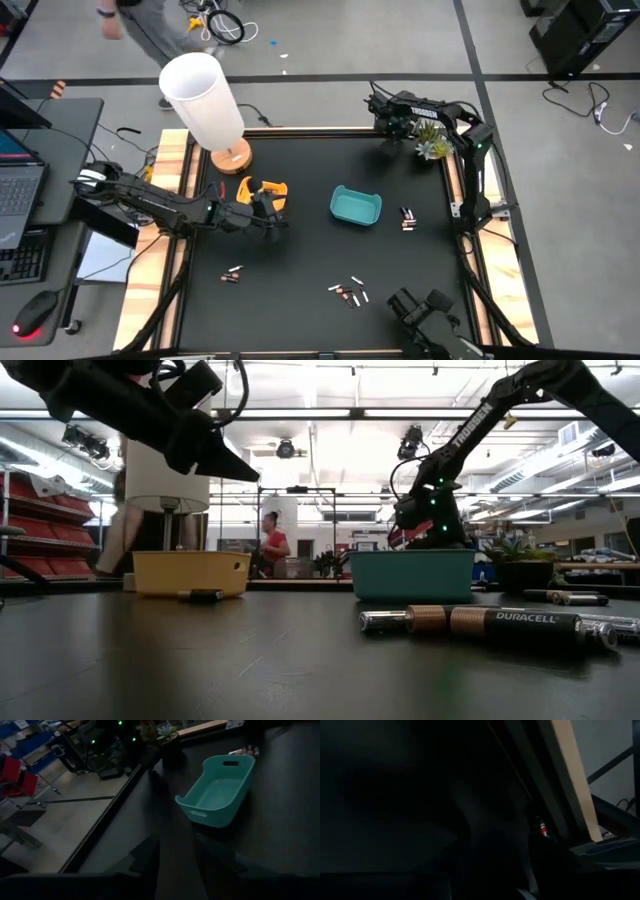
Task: Sort batteries
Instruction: Put the silver battery into the blue bin
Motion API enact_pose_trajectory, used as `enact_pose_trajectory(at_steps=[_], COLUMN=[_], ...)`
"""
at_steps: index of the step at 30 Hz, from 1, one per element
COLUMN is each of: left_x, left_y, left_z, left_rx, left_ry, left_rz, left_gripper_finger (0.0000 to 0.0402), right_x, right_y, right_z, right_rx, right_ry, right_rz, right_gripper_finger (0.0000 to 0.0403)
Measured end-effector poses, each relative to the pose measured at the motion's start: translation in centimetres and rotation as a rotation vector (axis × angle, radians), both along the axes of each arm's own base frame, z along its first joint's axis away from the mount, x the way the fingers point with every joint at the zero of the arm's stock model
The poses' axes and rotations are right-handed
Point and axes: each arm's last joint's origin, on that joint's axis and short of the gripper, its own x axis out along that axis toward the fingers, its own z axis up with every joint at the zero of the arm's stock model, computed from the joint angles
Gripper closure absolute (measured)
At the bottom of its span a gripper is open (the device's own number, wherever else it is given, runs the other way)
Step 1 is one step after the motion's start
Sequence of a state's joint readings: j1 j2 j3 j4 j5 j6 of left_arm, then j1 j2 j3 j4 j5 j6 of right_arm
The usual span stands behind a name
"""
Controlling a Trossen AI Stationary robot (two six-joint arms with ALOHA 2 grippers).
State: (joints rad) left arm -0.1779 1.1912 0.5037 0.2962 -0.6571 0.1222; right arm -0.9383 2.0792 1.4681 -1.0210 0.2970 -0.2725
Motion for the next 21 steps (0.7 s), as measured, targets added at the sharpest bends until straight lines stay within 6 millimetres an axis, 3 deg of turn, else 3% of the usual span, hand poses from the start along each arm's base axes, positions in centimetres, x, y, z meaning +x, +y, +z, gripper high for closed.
enact_pose_trajectory(at_steps=[10, 21], left_x=[0.1, 0.1], left_y=[0.9, 1.0], left_z=[0.0, 0.0], left_rx=[-0.016, -0.017], left_ry=[0.004, 0.004], left_rz=[0.001, 0.002], left_gripper_finger=[0.0266, 0.0266], right_x=[-1.8, -2.1], right_y=[-1.1, -1.6], right_z=[0.1, 0.1], right_rx=[-0.001, -0.01], right_ry=[0.009, -0.02], right_rz=[-0.048, -0.042], right_gripper_finger=[0.0222, 0.0222])
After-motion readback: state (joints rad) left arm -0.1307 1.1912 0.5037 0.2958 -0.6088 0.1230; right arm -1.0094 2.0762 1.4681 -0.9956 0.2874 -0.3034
